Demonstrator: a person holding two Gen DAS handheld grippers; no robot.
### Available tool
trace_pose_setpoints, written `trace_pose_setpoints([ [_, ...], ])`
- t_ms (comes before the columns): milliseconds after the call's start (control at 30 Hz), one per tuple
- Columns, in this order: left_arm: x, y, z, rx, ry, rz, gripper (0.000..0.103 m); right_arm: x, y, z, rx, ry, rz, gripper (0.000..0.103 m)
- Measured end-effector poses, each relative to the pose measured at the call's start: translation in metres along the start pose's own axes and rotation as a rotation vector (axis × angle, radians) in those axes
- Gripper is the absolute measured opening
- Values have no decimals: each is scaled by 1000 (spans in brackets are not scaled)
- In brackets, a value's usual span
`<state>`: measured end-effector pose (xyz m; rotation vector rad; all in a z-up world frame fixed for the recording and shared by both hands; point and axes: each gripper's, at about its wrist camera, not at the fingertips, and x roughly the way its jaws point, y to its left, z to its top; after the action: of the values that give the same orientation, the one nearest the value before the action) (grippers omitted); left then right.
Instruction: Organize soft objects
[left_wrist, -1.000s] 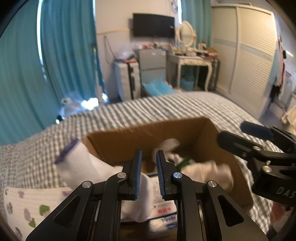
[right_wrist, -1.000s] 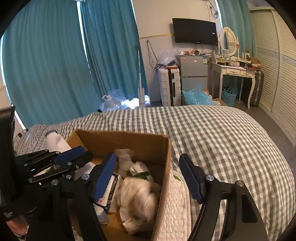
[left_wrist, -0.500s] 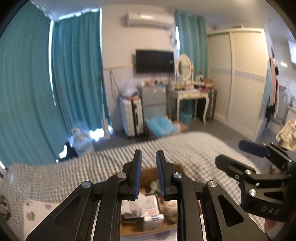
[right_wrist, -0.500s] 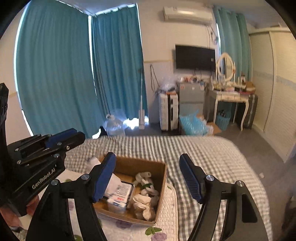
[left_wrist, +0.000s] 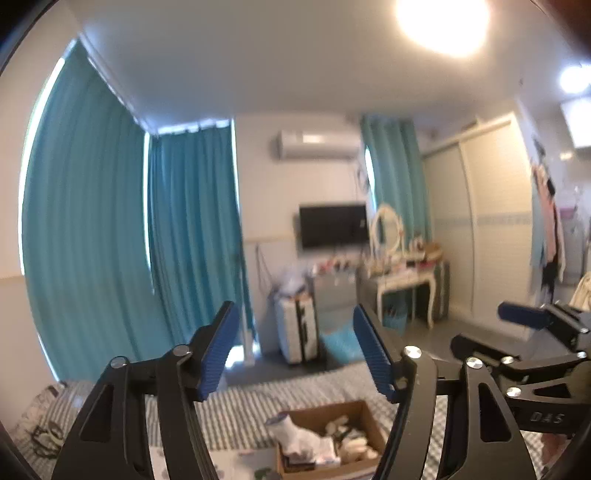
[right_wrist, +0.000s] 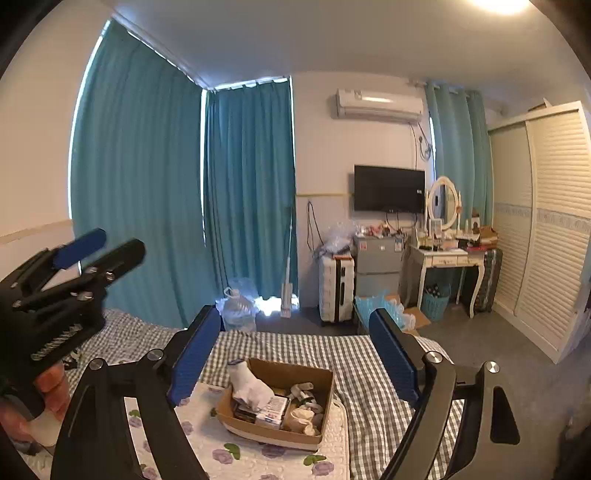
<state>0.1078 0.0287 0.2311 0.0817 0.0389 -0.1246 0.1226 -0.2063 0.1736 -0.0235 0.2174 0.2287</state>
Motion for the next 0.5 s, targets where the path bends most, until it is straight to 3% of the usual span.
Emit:
trace_pose_setpoints([
  [133, -24, 14, -2, -19, -9, -10, 66, -32, 13, -2, -9, -32, 8, 84],
  [233, -39, 21, -11, -31, -14, 45, 82, -50, 16, -9, -10, -55, 22, 88],
  [333, -52, 24, -27, -34, -52, 61, 83, -63, 18, -23, -10, -74, 30, 94],
  [500, -48, 29, -66, -72, 13, 81, 83, -66, 18, -59, -6, -86, 38, 102],
])
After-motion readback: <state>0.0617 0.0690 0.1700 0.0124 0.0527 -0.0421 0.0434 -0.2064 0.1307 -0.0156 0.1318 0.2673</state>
